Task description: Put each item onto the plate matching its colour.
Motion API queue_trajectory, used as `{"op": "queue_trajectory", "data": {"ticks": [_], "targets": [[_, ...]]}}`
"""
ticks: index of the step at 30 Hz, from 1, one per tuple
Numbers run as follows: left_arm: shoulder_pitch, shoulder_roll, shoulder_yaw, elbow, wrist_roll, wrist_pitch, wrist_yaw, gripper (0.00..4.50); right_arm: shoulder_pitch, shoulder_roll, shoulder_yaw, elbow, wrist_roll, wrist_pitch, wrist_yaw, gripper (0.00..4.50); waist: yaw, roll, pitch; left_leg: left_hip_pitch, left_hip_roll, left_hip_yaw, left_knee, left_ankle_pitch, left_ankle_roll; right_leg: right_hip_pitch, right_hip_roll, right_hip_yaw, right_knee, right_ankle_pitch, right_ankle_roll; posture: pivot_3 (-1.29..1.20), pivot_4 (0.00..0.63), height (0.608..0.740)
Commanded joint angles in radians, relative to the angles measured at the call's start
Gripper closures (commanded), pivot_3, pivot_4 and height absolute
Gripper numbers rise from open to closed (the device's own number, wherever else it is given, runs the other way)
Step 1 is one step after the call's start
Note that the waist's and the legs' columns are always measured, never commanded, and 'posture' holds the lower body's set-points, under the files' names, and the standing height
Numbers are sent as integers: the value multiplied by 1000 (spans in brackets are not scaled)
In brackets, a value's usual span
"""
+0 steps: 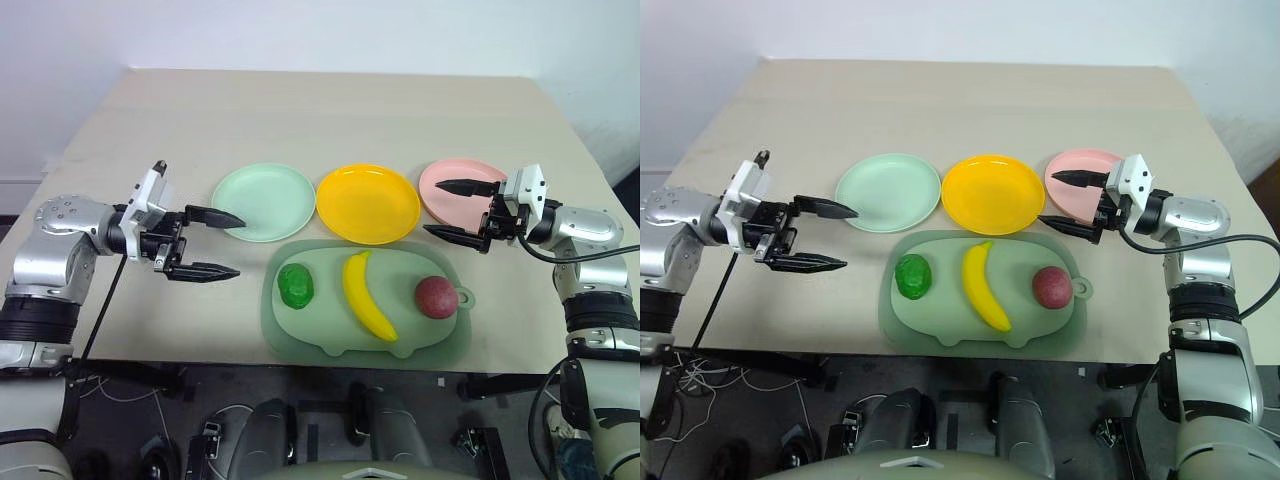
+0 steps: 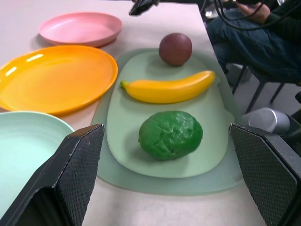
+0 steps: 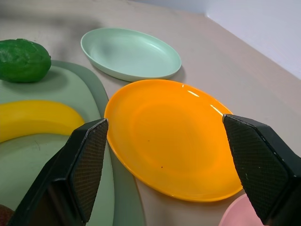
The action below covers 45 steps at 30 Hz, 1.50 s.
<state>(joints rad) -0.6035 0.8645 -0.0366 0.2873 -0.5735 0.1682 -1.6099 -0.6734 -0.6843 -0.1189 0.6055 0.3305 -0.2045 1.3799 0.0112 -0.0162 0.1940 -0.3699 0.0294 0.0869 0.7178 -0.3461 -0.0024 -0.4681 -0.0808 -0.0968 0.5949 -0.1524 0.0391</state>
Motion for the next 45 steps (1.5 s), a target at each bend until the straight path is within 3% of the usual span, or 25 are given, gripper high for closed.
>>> {"op": "queue_trajectory", "data": {"ticks": [1, 14, 27, 37, 40, 45], "targets": [[-24, -2, 32, -12, 11, -1, -4, 38, -18, -8, -12, -2, 5, -17, 0, 393, -1, 0, 0, 0, 0, 0, 0, 0, 0, 0, 0, 0, 0, 0, 0, 0, 150, 740], [-50, -21, 23, 13, 21, -5, -5, 38, 12, -25, -30, -34, 12, -13, -15, 393, -1, 0, 0, 0, 0, 0, 0, 0, 0, 0, 0, 0, 0, 0, 0, 0, 150, 740], [0, -24, 103, 0, 43, -8, 24, 38, -14, -15, -15, -22, 8, 4, -14, 393, -1, 0, 0, 0, 0, 0, 0, 0, 0, 0, 0, 0, 0, 0, 0, 0, 150, 740], [18, -61, 82, -69, 26, 28, 12, 38, -78, -20, -4, -24, 29, 225, -40, 393, -1, 0, 0, 0, 0, 0, 0, 1, -1, 0, 0, 0, 0, 0, 0, 0, 150, 740], [3, -69, 77, -55, 30, 30, 0, 38, -40, -50, 28, -72, 21, 317, -1, 393, 0, 0, 0, 0, 0, 0, 0, 0, 0, 0, 0, 0, 0, 0, 0, 0, 150, 740], [-25, -73, 63, -26, 32, 21, -5, 38, 37, -99, 66, -190, -7, 319, 38, 393, -1, 0, 0, -1, 0, -1, 0, 0, 0, 0, 0, -1, 0, 0, 0, 0, 150, 740]]}}
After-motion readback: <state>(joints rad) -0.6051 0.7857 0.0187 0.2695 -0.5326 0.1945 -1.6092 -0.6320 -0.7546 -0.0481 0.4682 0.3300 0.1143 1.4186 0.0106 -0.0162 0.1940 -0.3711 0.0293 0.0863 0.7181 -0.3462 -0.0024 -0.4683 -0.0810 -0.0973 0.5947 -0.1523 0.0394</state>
